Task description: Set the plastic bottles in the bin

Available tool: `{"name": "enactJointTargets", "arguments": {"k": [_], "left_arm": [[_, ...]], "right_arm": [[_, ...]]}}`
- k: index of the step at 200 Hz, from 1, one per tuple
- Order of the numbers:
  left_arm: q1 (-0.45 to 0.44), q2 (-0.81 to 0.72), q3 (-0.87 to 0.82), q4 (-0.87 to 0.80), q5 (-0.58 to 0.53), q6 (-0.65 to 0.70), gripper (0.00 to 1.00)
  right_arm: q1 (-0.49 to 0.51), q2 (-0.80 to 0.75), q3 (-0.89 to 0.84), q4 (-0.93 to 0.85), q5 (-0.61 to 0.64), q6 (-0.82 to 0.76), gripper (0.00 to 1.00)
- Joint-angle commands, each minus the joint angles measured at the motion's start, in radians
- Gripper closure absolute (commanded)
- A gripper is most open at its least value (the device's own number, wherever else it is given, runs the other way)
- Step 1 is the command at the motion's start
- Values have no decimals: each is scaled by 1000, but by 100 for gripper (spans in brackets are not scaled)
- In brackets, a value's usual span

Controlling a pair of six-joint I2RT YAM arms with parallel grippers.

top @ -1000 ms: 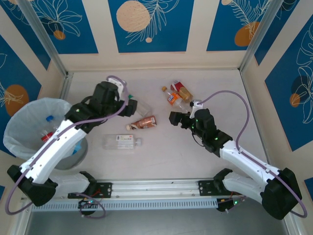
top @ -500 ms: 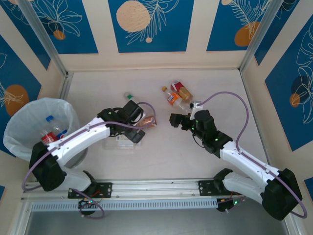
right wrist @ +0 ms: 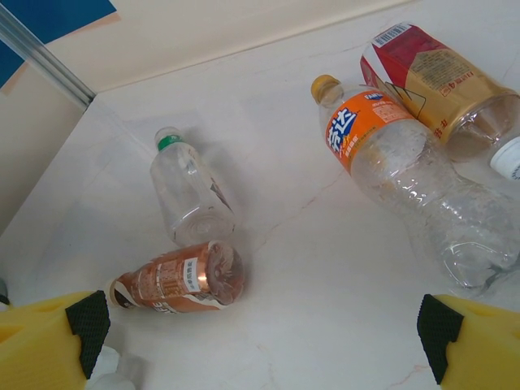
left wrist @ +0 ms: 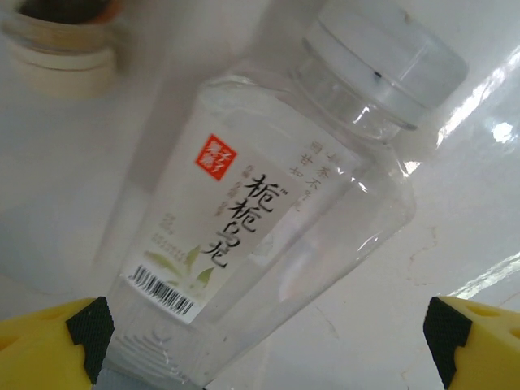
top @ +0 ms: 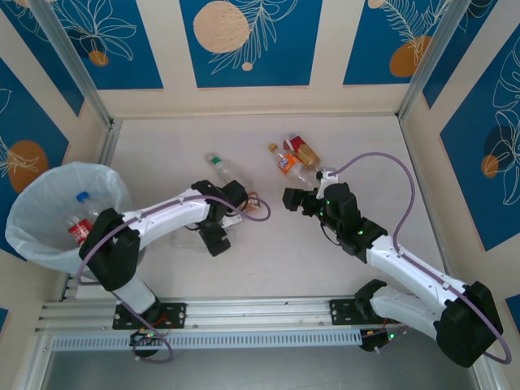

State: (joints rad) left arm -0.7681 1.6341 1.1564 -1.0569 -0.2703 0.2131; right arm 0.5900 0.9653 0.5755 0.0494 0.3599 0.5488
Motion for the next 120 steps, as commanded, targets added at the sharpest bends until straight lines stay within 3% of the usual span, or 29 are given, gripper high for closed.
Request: {"name": "enactJointTargets", "arguments": {"k": [1, 61, 120], "left_arm": [[52, 1, -2, -2, 16, 98, 1], [66, 30, -52, 51, -16, 161, 1], [88, 95, -99, 124, 65, 197, 3]], "right_arm": [[5, -31, -12, -7, 29, -4, 0], [4, -60, -39, -4, 51, 13, 0], [4, -107, -80, -6, 70, 24, 0]]}}
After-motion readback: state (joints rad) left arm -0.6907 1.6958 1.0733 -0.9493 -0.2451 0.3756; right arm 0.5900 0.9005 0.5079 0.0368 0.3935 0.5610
